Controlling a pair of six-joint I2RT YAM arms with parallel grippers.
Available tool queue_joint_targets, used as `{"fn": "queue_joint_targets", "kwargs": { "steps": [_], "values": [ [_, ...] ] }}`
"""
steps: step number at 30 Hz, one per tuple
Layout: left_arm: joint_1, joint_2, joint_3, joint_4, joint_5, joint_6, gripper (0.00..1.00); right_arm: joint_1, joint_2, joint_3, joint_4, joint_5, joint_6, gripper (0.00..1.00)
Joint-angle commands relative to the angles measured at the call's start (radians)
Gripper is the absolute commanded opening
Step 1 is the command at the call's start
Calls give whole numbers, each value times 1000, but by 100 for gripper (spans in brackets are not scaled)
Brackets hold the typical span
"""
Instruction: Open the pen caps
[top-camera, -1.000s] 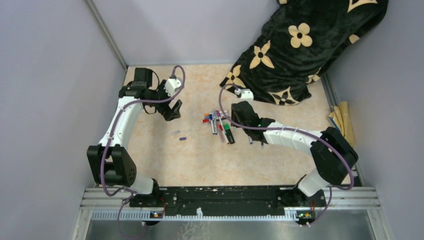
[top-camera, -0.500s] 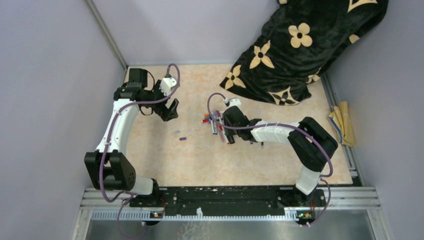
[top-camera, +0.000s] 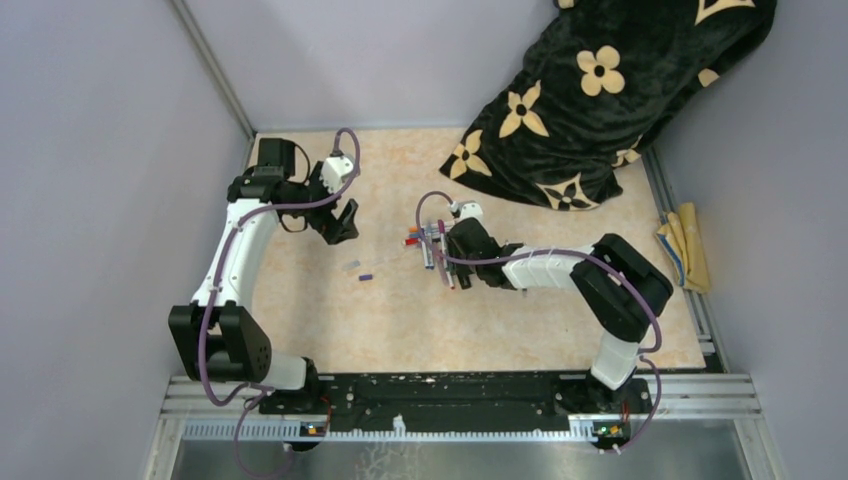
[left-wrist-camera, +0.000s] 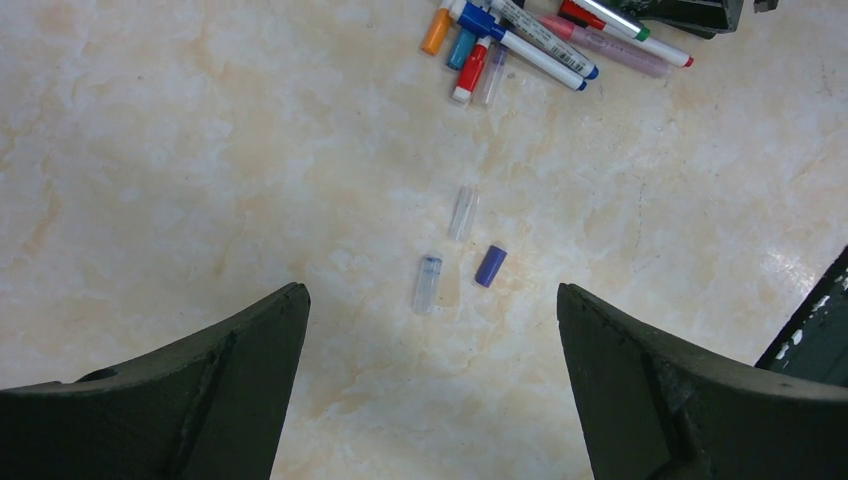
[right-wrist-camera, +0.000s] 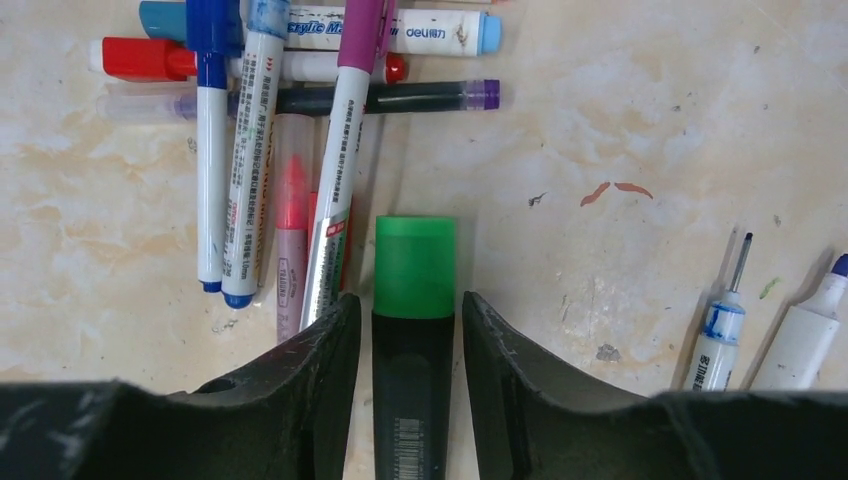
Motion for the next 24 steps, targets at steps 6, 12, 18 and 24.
{"fn": "queue_joint_targets", "kwargs": {
  "steps": [6,12,18,24],
  "values": [
    [5,2,20,-32,126,18,99,9,-86,-75,-25,-5,24,22],
    [-1,-6,-9,-87,226,138,97,-5,-195,-49,-60,-76,-23,0],
    [-25,-110,-127,-124,364,431,98,-82,-279,3,-94,-408,-34,0],
    [-156,-277,-256,-57,274,715,99,-89,-245,152,-141,-769,-29,0]
  ]
}}
